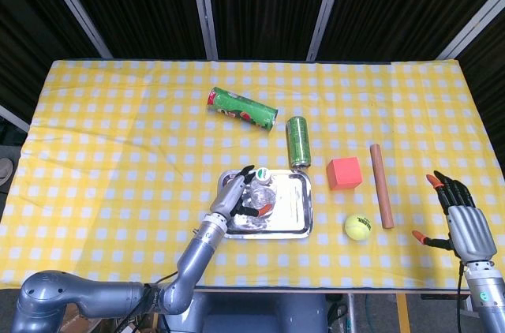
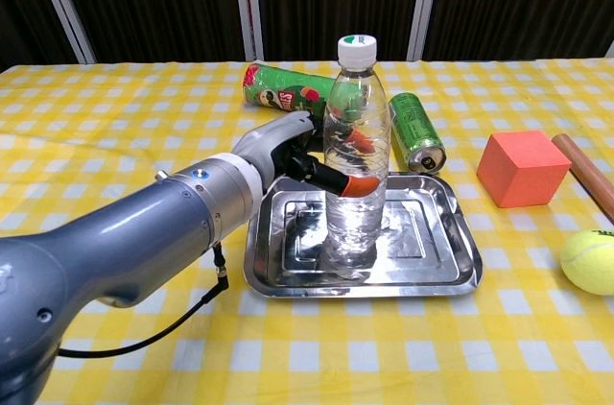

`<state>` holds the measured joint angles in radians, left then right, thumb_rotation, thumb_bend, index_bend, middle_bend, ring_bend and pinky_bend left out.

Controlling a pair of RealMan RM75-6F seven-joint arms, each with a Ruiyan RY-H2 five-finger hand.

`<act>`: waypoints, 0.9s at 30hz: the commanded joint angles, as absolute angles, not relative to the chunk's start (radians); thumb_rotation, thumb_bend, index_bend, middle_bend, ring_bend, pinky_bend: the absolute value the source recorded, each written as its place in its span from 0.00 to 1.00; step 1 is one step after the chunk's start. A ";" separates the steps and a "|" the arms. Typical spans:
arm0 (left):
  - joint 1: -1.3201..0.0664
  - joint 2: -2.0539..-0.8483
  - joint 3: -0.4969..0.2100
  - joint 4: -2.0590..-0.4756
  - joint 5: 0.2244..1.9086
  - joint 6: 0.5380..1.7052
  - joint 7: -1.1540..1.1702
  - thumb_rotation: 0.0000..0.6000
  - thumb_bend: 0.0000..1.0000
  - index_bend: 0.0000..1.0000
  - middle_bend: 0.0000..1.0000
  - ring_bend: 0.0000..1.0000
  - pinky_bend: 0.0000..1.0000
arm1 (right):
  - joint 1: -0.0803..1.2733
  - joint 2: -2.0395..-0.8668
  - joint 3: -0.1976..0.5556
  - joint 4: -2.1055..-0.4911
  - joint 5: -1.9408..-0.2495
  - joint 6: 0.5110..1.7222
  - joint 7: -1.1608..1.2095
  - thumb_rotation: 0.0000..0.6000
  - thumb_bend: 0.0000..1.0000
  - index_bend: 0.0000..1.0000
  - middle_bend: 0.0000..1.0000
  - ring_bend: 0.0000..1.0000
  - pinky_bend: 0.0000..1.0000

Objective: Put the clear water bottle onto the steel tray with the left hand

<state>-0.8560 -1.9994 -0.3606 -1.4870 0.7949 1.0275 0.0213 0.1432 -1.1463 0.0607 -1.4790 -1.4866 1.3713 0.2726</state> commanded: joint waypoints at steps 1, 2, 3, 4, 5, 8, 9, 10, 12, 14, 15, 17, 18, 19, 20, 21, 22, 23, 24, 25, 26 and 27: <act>-0.863 -2.018 -0.347 -1.464 0.812 1.014 0.038 1.00 0.47 0.54 0.46 0.00 0.01 | 0.143 -1.145 0.061 -1.479 -1.486 1.372 0.276 1.00 0.05 0.01 0.00 0.00 0.00; -0.865 -2.022 -0.341 -1.459 0.816 1.013 0.047 1.00 0.45 0.53 0.45 0.00 0.01 | 0.143 -1.144 0.062 -1.479 -1.485 1.372 0.277 1.00 0.05 0.01 0.00 0.00 0.00; -0.865 -2.024 -0.338 -1.457 0.818 1.012 0.053 1.00 0.42 0.51 0.44 0.00 0.01 | 0.143 -1.143 0.062 -1.479 -1.485 1.372 0.278 1.00 0.05 0.01 0.00 0.00 0.00; -0.866 -2.026 -0.333 -1.452 0.819 1.011 0.064 1.00 0.39 0.49 0.42 0.00 0.01 | 0.142 -1.142 0.062 -1.480 -1.486 1.373 0.280 1.00 0.05 0.01 0.00 0.00 0.00; -0.865 -2.027 -0.330 -1.450 0.819 1.011 0.073 1.00 0.37 0.47 0.41 0.00 0.01 | 0.142 -1.141 0.061 -1.481 -1.487 1.374 0.281 1.00 0.05 0.01 0.00 0.00 0.00; -0.860 -2.027 -0.325 -1.451 0.814 1.011 0.095 1.00 0.30 0.37 0.32 0.00 0.00 | 0.144 -1.138 0.062 -1.481 -1.488 1.372 0.289 1.00 0.05 0.01 0.00 0.00 0.00; -0.859 -2.021 -0.323 -1.457 0.806 1.004 0.103 1.00 0.27 0.33 0.29 0.00 0.00 | 0.144 -1.138 0.062 -1.482 -1.489 1.372 0.290 1.00 0.05 0.01 0.00 0.00 0.00; -0.857 -2.013 -0.324 -1.466 0.800 0.996 0.107 1.00 0.25 0.28 0.25 0.00 0.00 | 0.143 -1.138 0.061 -1.483 -1.490 1.373 0.289 1.00 0.05 0.01 0.00 0.00 0.00; -0.853 -1.996 -0.322 -1.485 0.800 0.984 0.111 1.00 0.24 0.21 0.21 0.00 0.00 | 0.143 -1.138 0.062 -1.484 -1.489 1.374 0.286 1.00 0.05 0.01 0.00 0.00 0.00; -0.843 -1.970 -0.318 -1.516 0.804 0.970 0.108 1.00 0.24 0.18 0.19 0.00 0.00 | 0.142 -1.138 0.061 -1.485 -1.489 1.375 0.284 1.00 0.05 0.01 0.00 0.00 0.00; -0.838 -1.956 -0.315 -1.532 0.812 0.967 0.106 1.00 0.24 0.17 0.19 0.00 0.00 | 0.141 -1.139 0.060 -1.485 -1.490 1.377 0.285 1.00 0.05 0.01 0.00 0.00 0.00; -0.821 -1.925 -0.303 -1.564 0.834 0.975 0.105 1.00 0.23 0.16 0.18 0.00 0.00 | 0.140 -1.140 0.060 -1.483 -1.489 1.377 0.283 1.00 0.05 0.01 0.00 0.00 0.00; -0.813 -1.913 -0.300 -1.578 0.838 0.979 0.103 1.00 0.23 0.15 0.18 0.00 0.00 | 0.140 -1.141 0.059 -1.483 -1.489 1.376 0.283 1.00 0.05 0.01 0.00 0.00 0.00; -0.804 -1.898 -0.298 -1.594 0.841 0.984 0.101 1.00 0.23 0.15 0.18 0.00 0.00 | 0.141 -1.141 0.059 -1.483 -1.489 1.375 0.283 1.00 0.05 0.01 0.00 0.00 0.00; -0.788 -1.874 -0.296 -1.618 0.846 0.997 0.096 1.00 0.23 0.14 0.17 0.00 0.00 | 0.141 -1.142 0.058 -1.484 -1.489 1.374 0.281 1.00 0.05 0.01 0.00 0.00 0.00; -0.779 -1.859 -0.294 -1.634 0.849 1.003 0.093 1.00 0.23 0.13 0.17 0.00 0.00 | 0.141 -1.142 0.058 -1.485 -1.489 1.374 0.280 1.00 0.05 0.01 0.00 0.00 0.00; -0.767 -1.836 -0.292 -1.657 0.854 1.006 0.087 1.00 0.23 0.11 0.16 0.00 0.00 | 0.142 -1.143 0.057 -1.486 -1.490 1.373 0.276 1.00 0.05 0.01 0.00 0.00 0.00; -0.752 -1.809 -0.291 -1.681 0.860 1.014 0.080 1.00 0.23 0.10 0.16 0.00 0.00 | 0.142 -1.144 0.056 -1.487 -1.491 1.373 0.273 1.00 0.05 0.01 0.00 0.00 0.00; -0.739 -1.785 -0.288 -1.703 0.864 1.018 0.074 1.00 0.23 0.09 0.15 0.00 0.00 | 0.142 -1.144 0.055 -1.489 -1.493 1.373 0.269 1.00 0.05 0.01 0.00 0.00 0.00; -0.725 -1.755 -0.285 -1.731 0.869 1.019 0.066 1.00 0.23 0.09 0.14 0.00 0.00 | 0.142 -1.145 0.055 -1.491 -1.493 1.373 0.265 1.00 0.05 0.01 0.00 0.00 0.00; -0.710 -1.722 -0.281 -1.761 0.878 1.018 0.055 1.00 0.23 0.09 0.14 0.00 0.00 | 0.142 -1.146 0.055 -1.492 -1.493 1.373 0.261 1.00 0.05 0.01 0.00 0.00 0.00; -0.695 -1.689 -0.274 -1.789 0.891 1.019 0.046 1.00 0.23 0.09 0.14 0.00 0.00 | 0.142 -1.146 0.054 -1.494 -1.494 1.373 0.258 1.00 0.05 0.01 0.00 0.00 0.00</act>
